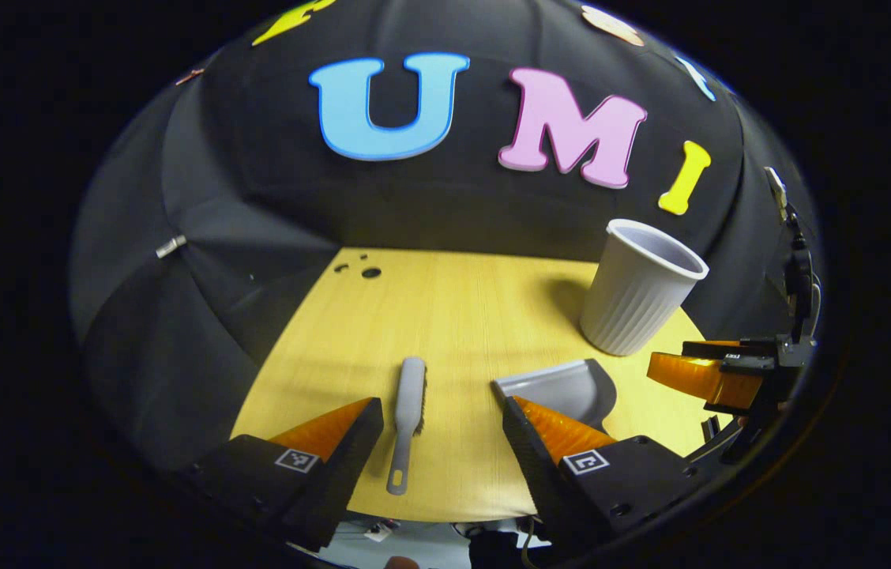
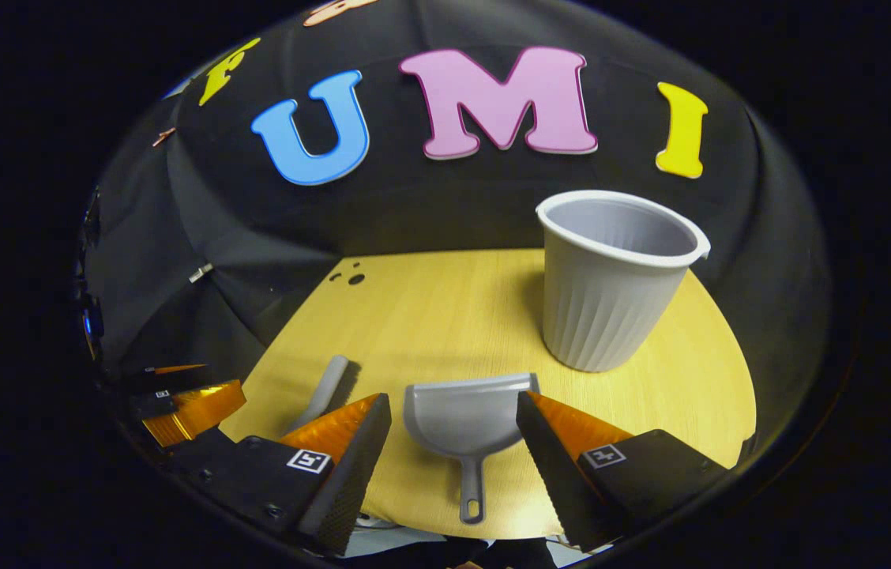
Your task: Pick up the small broom and dustpan from the desktop, sweep the trash into the dustpan with the broom, and then empty the trash into the garbage bin.
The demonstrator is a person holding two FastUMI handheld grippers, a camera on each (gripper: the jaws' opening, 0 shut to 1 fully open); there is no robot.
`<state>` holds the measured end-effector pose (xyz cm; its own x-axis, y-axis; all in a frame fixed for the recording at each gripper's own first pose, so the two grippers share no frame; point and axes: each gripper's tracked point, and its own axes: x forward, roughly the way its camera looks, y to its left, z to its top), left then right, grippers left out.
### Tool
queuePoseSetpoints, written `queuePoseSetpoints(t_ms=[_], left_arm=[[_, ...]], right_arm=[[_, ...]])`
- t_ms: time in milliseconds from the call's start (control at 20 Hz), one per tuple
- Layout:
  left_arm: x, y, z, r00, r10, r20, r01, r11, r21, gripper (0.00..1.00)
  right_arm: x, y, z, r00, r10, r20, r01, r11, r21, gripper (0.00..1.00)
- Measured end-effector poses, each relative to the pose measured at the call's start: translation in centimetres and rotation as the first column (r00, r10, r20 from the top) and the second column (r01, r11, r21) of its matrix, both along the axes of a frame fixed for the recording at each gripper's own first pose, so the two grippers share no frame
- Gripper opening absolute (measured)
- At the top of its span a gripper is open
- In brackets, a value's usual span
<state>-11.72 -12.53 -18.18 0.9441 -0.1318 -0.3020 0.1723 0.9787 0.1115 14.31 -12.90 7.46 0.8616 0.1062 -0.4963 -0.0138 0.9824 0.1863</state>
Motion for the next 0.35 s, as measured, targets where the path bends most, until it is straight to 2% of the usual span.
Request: queuePoseSetpoints(t_ms=[50, 100, 150, 350], left_arm=[[-0.8, -0.2, 0.8, 0.999, -0.002, 0.044, 0.001, 1.000, 0.020, 0.96], [-1.4, -0.4, 1.2, 0.995, -0.001, 0.096, -0.002, 1.000, 0.031, 0.92], [-2.3, -0.9, 2.0, 0.988, 0.001, 0.157, -0.006, 1.000, 0.030, 0.96], [-6.1, -1.6, 2.9, 0.936, 0.058, 0.348, -0.061, 0.998, -0.003, 0.95]], right_arm=[[0.1, 0.1, 0.8, 0.999, 0.006, 0.039, -0.006, 1.000, -0.010, 0.99], [-0.2, 0.1, 1.5, 0.997, 0.012, 0.081, -0.010, 1.000, -0.025, 0.98], [-0.7, -0.1, 2.4, 0.992, 0.018, 0.123, -0.012, 0.999, -0.047, 0.99], [-3.4, -1.8, 1.9, 0.983, -0.002, 0.183, 0.024, 0.992, -0.120, 0.99]])
